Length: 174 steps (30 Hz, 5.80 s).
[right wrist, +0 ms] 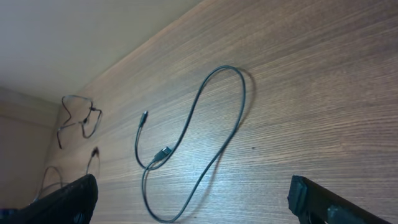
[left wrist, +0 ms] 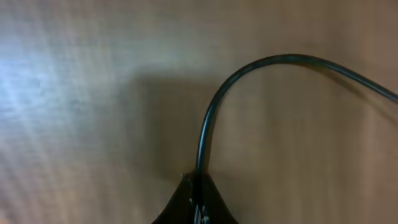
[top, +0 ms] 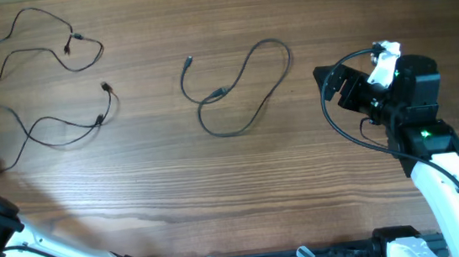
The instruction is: Untangle cables
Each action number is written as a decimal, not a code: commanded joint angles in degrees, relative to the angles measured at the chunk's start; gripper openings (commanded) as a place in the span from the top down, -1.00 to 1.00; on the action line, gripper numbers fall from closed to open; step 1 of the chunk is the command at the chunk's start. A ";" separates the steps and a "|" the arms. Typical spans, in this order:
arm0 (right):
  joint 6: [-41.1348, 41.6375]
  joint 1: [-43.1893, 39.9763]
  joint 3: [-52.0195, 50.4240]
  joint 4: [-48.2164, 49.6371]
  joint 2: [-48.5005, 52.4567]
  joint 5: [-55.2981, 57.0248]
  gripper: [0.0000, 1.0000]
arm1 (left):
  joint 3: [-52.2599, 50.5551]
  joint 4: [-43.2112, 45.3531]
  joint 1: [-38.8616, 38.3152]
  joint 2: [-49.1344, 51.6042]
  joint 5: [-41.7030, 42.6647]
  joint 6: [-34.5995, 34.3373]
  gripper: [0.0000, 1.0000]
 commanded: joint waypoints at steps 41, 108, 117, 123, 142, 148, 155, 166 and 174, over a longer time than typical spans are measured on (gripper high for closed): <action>0.63 0.28 1.22 0.61 0.22 -3.34 -1.00 | 10.49 -29.14 -30.73 -12.92 10.34 -2.75 -0.29; 5.31 0.28 1.22 5.55 0.24 -3.78 -0.99 | -9.73 -5.16 -47.50 -17.84 1.36 10.54 -0.08; 5.16 0.31 1.22 5.55 0.24 -3.34 -1.00 | -9.81 -1.81 -50.88 -24.41 34.67 10.56 -0.55; 4.02 0.28 1.22 5.55 0.24 -3.32 -1.00 | -10.19 -1.99 -63.39 -20.81 27.32 11.04 -0.60; -23.17 0.92 52.48 -41.92 29.70 -0.63 -0.99 | -10.19 -6.23 -63.84 -18.23 13.29 -1.42 -1.00; -25.05 2.62 52.30 -34.10 43.78 -4.61 -0.99 | -10.19 -10.21 -63.73 -18.21 13.35 -1.20 -1.00; -26.58 6.97 52.30 -28.96 56.46 -0.87 -0.44 | -10.19 -10.36 -63.63 -18.21 13.16 -1.20 -1.00; -24.41 11.52 52.19 -17.35 59.71 22.43 -0.46 | -10.19 -10.40 -63.63 -18.21 13.14 -1.18 -1.00; -20.17 11.69 52.11 -14.23 64.67 16.70 -0.50 | -10.19 -10.40 -63.63 -18.21 13.14 -1.18 -1.00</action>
